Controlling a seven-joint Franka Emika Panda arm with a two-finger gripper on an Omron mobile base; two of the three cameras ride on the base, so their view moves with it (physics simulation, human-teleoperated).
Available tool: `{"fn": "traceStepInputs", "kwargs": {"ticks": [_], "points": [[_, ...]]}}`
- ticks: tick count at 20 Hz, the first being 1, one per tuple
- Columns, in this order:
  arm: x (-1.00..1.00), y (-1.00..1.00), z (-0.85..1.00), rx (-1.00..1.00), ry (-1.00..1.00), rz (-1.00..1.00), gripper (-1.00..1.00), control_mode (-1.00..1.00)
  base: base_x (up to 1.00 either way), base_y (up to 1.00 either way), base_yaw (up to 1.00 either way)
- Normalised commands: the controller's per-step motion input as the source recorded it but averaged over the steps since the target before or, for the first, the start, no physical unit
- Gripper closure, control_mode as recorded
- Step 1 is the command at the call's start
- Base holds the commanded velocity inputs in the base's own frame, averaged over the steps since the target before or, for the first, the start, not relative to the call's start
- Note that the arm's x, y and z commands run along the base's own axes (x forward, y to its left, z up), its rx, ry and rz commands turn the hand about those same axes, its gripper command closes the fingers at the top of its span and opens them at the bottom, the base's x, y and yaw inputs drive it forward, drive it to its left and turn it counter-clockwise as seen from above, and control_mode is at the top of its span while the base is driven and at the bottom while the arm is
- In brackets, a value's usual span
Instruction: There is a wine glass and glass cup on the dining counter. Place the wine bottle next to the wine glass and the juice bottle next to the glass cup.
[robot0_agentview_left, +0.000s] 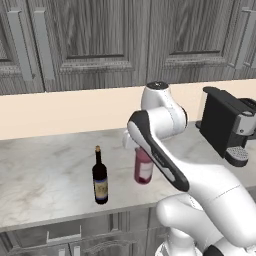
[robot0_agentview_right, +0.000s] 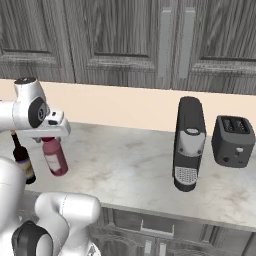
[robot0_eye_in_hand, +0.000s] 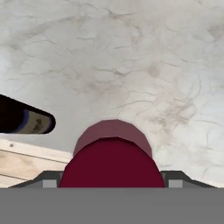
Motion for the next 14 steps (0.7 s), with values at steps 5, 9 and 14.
{"fn": "traceStepInputs", "kwargs": {"ticks": [5, 9, 14], "points": [[-0.24, -0.14, 0.26, 0.0, -0.04, 0.0, 1.0, -1.0, 0.0, 0.0, 0.0], [-0.16, -0.07, 0.11, 0.0, -0.04, 0.0, 1.0, -1.0, 0.0, 0.0, 0.0], [0.0, 0.0, 0.0, 0.0, 0.0, 0.0, 1.0, -1.0, 0.0, 0.0, 0.0]]}}
